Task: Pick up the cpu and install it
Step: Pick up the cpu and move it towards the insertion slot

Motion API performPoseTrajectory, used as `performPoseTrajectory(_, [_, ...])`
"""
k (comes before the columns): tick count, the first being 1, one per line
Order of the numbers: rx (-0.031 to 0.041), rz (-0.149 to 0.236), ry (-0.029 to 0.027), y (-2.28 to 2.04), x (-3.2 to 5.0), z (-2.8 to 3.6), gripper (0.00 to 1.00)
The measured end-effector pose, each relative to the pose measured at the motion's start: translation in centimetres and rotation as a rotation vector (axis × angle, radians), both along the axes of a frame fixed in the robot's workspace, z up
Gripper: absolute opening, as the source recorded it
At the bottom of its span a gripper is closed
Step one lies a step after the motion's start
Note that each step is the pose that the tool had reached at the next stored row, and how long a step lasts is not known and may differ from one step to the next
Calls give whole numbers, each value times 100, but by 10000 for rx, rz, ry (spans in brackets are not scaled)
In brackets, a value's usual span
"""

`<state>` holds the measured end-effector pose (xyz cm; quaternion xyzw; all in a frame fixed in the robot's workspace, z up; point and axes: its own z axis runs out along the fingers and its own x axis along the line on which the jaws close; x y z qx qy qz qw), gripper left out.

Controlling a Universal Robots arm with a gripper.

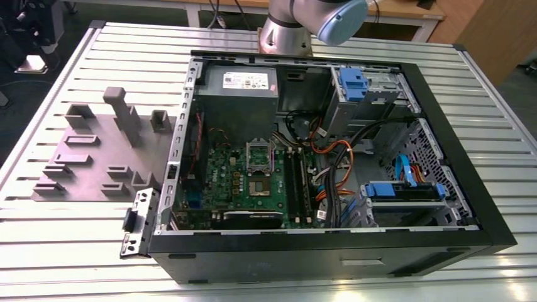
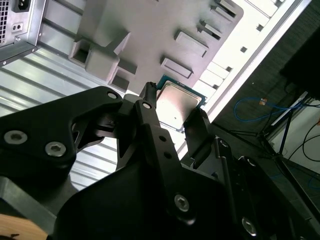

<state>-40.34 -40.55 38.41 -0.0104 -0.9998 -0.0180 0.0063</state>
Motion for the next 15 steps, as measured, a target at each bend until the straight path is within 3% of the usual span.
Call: performPoseTrajectory(15, [1,0,-1,0,27,-1,47])
